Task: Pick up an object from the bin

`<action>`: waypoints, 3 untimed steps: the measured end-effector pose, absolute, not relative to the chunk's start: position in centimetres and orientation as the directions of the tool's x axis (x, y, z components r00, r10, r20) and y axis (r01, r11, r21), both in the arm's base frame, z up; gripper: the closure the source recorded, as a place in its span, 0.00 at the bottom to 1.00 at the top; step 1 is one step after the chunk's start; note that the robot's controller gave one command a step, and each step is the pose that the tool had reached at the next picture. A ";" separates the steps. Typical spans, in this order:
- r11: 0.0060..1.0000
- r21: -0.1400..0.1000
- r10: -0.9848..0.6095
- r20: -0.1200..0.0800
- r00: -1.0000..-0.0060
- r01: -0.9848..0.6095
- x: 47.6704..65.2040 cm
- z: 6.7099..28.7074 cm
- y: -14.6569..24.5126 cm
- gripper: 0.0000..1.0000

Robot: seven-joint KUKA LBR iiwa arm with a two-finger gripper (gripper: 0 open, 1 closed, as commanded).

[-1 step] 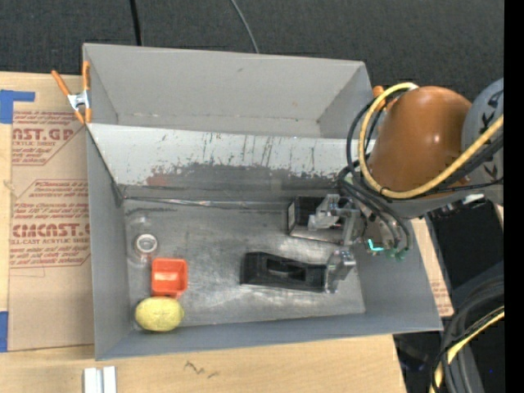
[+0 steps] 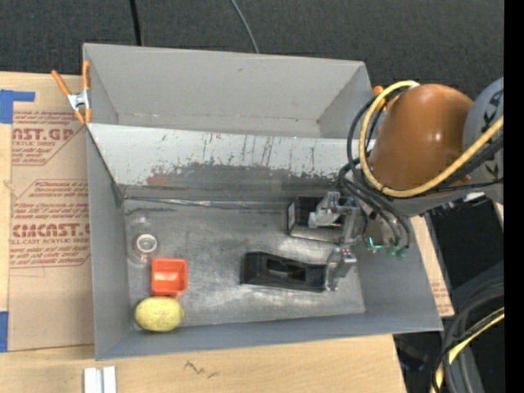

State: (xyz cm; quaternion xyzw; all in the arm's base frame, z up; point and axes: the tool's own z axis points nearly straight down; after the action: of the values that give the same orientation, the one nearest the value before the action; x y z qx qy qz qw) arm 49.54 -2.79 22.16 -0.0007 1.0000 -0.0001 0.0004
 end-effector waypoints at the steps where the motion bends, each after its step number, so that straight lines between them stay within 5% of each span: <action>1: 1.000 0.000 0.012 -0.010 -1.000 0.012 50.4 17.8 -3.4 0.00; 2: 0.999 0.000 0.049 0.006 -0.999 0.049 51.8 8.1 -4.4 1.00; 3: 0.999 0.000 0.049 0.006 -0.999 0.049 51.8 8.1 -4.4 1.00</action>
Offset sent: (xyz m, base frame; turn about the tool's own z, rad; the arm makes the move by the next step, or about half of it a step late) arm 0.0239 -0.0167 -0.1386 0.0533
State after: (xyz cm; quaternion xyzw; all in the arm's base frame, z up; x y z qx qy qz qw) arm 51.76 -4.37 8.10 0.0246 0.9997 -0.0001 -0.0031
